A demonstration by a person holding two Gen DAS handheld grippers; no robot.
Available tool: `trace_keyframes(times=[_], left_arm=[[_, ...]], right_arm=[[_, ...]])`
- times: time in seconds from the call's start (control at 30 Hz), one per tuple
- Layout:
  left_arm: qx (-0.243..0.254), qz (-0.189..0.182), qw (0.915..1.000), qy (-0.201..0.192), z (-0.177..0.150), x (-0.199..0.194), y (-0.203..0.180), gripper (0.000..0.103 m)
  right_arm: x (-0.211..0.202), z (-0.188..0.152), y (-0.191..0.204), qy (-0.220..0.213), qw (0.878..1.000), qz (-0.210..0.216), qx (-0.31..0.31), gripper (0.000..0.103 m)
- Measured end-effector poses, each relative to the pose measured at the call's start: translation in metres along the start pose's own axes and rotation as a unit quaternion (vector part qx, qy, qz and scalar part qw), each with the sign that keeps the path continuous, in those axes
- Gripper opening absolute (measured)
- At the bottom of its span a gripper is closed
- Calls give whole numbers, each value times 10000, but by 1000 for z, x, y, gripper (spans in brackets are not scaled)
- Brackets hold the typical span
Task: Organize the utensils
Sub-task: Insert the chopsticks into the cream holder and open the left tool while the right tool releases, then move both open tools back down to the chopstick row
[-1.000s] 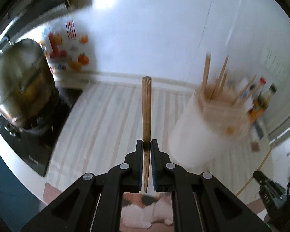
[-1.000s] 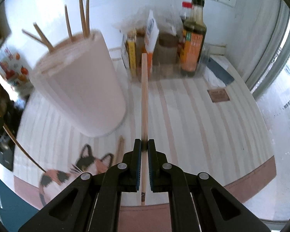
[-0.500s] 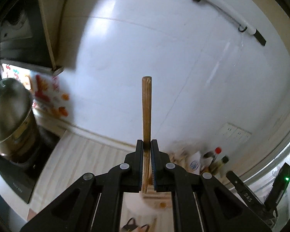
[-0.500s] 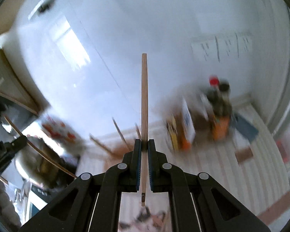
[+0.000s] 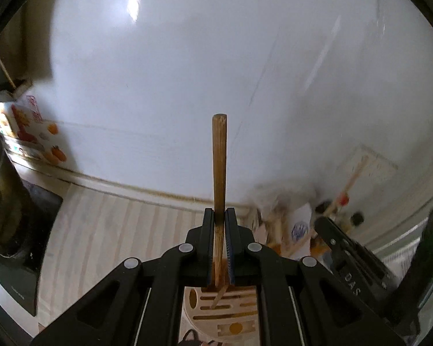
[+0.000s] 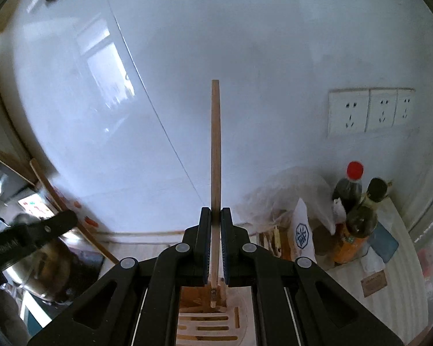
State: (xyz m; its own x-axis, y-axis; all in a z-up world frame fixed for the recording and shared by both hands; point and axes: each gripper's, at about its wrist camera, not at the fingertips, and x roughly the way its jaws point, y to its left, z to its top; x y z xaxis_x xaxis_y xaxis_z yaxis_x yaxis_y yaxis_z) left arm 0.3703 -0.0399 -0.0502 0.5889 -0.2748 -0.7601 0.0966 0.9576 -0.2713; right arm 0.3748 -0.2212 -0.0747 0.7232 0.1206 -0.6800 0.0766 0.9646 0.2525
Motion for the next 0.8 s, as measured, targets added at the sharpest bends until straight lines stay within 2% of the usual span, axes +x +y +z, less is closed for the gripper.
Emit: trace_keyframes(times=[0.07,0.1,0.13,0.17,0.2,0.23,0.27,0.3,0.37,0.4,0.43,0.5,0.63,0.77,0.8], left_arm=[[-42,-83,9999,69,-4,-1,1,7],[-34,-73,9999,67,-4,-3,1,13],[7,31,10000,44,-4,-7,1,23],[63,148,9999,-62,-3,-14,1,31],[90,195,9997,-143,-3,-20,0,55],[97,257,9994,-216,-3,-26,1,72],[91,340,9988,-355,-3,-35,2,75],[98,414,9981,-452,-3,-41,4,75],[133,610,9963,-598,-7,-52,10,83],[144,687,9954,-650,-9,-56,12,98],[154,759,9946,-698,-13,-60,15,103],[161,953,9925,-743,-23,-65,21,103],[170,1265,9902,-568,-54,-63,37,103],[257,1664,9857,-48,-101,-37,59,103],[265,1755,9841,73,-113,-30,64,103]], right_arm=[[9,-4,-4,253,9997,53,-35,7],[11,-6,-6,322,9994,108,-12,7],[12,-7,-8,400,9990,217,0,8],[10,-8,-9,412,9989,217,20,15],[5,-8,-11,388,9991,182,62,22],[1,-8,-14,340,9992,201,104,39],[-4,-7,-16,290,9993,197,127,47],[-9,-7,-17,233,9995,144,141,48],[-20,-6,-22,160,9997,71,153,48],[-26,-7,-25,149,9997,15,192,48],[-31,-8,-28,143,9996,-15,236,49],[-41,-12,-34,126,9994,-81,311,57],[-59,-31,-49,76,9986,-91,508,66],[-67,-68,-63,184,9982,-195,541,82],[-66,-81,-66,291,9979,-255,519,82]])
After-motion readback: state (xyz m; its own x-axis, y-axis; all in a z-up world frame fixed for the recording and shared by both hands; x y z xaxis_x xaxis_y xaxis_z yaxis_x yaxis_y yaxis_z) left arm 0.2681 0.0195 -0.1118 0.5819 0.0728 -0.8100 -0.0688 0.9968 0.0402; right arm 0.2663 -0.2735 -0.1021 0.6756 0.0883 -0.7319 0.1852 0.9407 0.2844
